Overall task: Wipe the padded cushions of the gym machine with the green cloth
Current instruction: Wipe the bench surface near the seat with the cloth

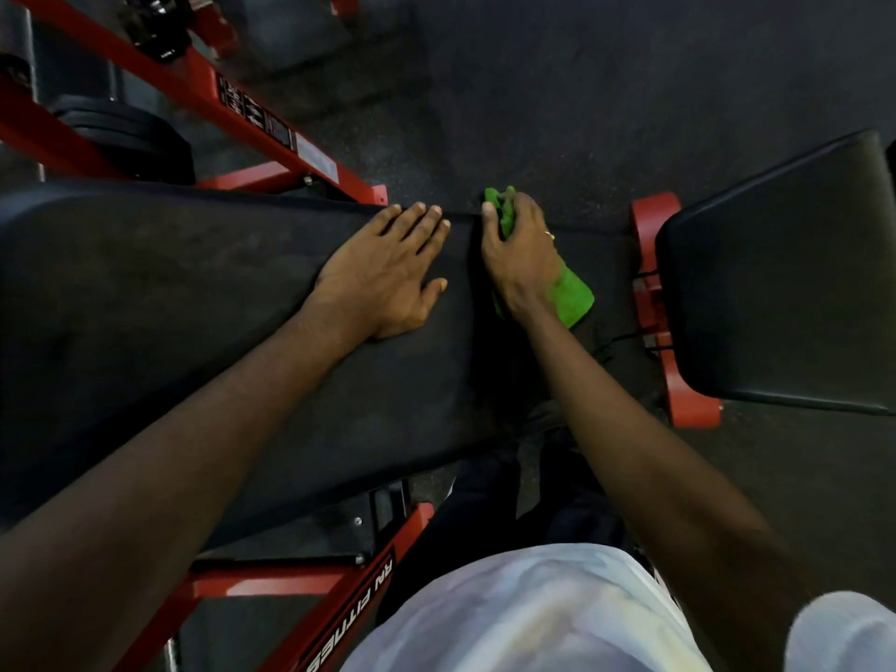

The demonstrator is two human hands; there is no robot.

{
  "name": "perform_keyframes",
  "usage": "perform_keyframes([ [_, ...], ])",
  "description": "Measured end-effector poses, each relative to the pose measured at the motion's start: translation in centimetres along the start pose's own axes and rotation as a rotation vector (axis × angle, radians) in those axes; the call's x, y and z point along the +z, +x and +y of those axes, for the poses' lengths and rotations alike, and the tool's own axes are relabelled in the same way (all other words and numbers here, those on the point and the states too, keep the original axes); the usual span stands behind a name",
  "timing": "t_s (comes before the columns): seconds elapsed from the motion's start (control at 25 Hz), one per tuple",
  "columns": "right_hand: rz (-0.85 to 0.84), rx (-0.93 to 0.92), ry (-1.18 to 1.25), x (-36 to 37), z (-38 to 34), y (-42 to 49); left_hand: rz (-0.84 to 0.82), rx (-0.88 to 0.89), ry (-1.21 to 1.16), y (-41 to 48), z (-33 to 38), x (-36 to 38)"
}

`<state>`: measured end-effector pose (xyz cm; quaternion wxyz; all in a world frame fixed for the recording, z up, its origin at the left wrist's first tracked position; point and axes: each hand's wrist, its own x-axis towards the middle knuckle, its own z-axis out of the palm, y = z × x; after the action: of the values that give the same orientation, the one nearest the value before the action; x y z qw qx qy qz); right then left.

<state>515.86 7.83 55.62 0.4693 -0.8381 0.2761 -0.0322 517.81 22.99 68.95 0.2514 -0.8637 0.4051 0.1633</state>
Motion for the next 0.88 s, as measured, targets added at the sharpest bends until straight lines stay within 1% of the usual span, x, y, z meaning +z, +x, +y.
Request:
perform_keyframes([
  [0.12, -0.038, -0.24, -0.01, 0.6, 0.3, -1.8, 0.008, -0.005, 0.006, 0.0, -0.1, 0.0],
  [0.16, -0.039, -0.242, -0.019, 0.5, 1.5, -1.2, 0.008, -0.004, 0.006, -0.1, -0.1, 0.0],
  [0.2, -0.027, -0.154, -0.026, 0.2, 2.9, 0.0, 0.002, 0.0, 0.002, -0.1, -0.2, 0.0],
  [0.28, -0.019, 0.104, -0.03, -0.7, 5.2, 2.7, -0.009, 0.008, -0.005, 0.0, -0.2, 0.0],
  [0.32, -0.03, 0.173, -0.04, -1.2, 5.8, 3.6, -0.008, 0.01, -0.009, 0.0, -0.2, -0.1],
  [0.36, -0.035, 0.192, -0.052, -1.4, 5.8, 3.8, -0.007, 0.014, -0.01, 0.1, -0.3, -0.1],
  [0.44, -0.015, 0.141, -0.063, -1.5, 4.4, 2.5, -0.006, 0.01, -0.005, 0.1, -0.3, 0.0],
  [0.52, -0.003, 0.066, -0.018, -1.3, 2.8, -0.7, 0.003, 0.004, -0.006, 0.0, -0.3, 0.1],
  [0.64, -0.007, -0.134, 0.047, -1.3, 1.9, -6.3, 0.02, -0.001, 0.003, 0.1, -0.1, 0.2],
  [0.68, 0.0, -0.189, 0.046, -1.2, 2.0, -6.7, 0.017, -0.001, 0.007, 0.0, -0.1, 0.3],
  [0.72, 0.004, -0.193, 0.052, -1.1, 2.1, -5.9, 0.012, -0.001, 0.011, 0.1, -0.1, 0.3],
  [0.88, -0.029, -0.005, 0.01, -1.3, 1.5, -1.6, 0.014, 0.008, 0.01, 0.2, -0.2, 0.4],
])
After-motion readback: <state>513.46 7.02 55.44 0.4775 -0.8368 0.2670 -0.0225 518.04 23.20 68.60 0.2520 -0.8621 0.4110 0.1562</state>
